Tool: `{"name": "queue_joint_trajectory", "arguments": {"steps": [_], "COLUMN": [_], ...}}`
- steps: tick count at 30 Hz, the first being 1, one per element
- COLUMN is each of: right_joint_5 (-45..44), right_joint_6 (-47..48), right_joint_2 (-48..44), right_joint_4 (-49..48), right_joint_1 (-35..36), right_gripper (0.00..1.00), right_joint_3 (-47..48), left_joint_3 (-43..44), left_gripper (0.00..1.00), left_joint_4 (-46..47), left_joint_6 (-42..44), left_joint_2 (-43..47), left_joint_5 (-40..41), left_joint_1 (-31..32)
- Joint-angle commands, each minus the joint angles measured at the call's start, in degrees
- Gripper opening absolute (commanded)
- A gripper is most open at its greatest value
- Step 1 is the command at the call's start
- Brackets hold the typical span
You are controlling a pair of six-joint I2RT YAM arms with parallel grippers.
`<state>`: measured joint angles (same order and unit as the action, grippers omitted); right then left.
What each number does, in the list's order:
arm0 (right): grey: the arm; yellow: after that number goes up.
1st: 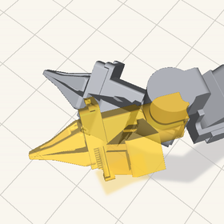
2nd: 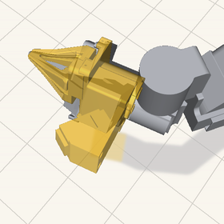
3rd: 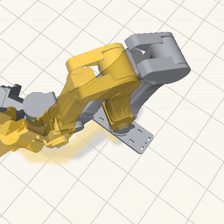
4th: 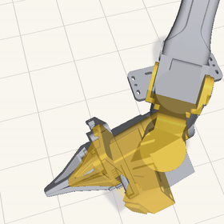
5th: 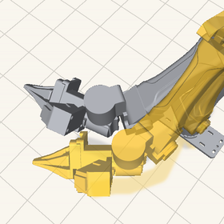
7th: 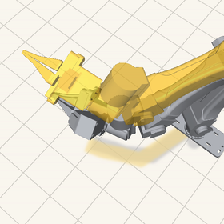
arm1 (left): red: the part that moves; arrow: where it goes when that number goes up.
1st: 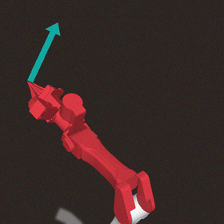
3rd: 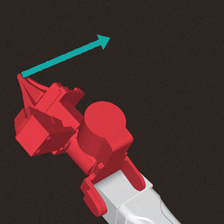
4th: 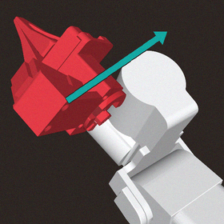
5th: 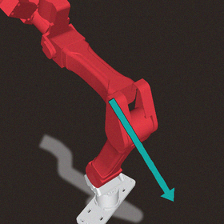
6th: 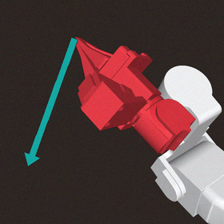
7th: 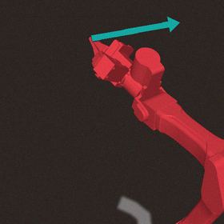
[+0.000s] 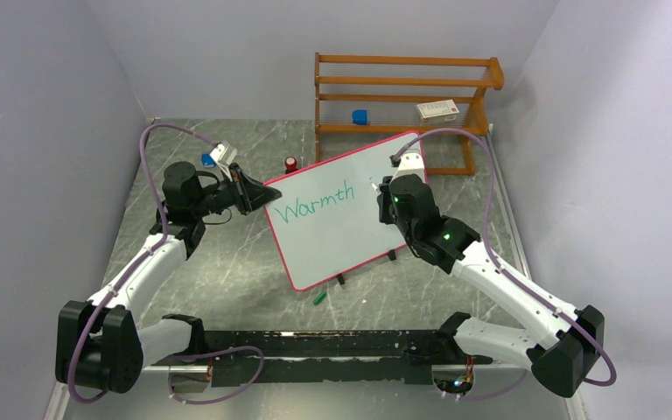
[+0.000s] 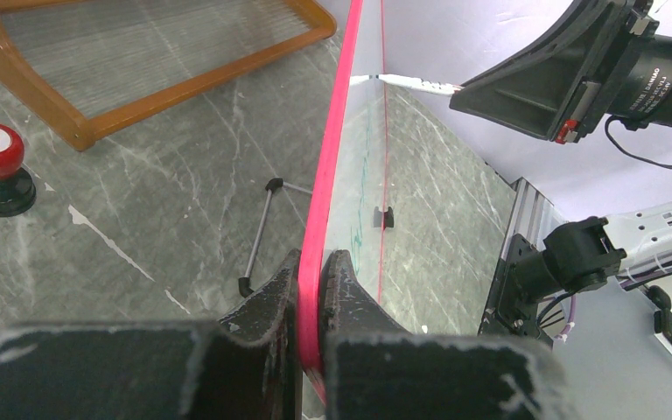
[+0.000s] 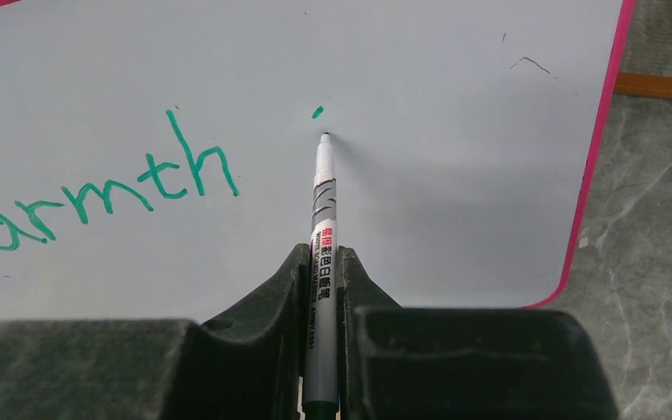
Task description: Write a sentence on the whiteboard
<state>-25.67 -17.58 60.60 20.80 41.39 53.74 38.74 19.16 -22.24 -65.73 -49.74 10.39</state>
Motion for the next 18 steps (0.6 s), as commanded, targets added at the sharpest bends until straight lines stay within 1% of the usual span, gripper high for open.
{"name": "queue_joint_trajectory", "arguments": {"steps": [1, 18], "right_joint_5": [-0.04, -0.36], "right_joint_6": [-0.09, -0.07], "right_joint_2": [0.29, 1.30], "right_joint_4": [-1.65, -1.90], "right_joint_1": [-0.37, -0.41], "right_gripper": [0.00, 0.00], "right_joint_3": [0.22, 0.78], "left_joint_3": [-1.97, -2.00], "left_gripper": [0.05, 0.05], "left_joint_4": [-8.43, -8.26], "left_joint_6": [12.17, 12.03], "left_joint_2": [-2.47, -2.47], "left_joint_5": [5.88, 5.70], "left_joint_1": [0.94, 0.99]}}
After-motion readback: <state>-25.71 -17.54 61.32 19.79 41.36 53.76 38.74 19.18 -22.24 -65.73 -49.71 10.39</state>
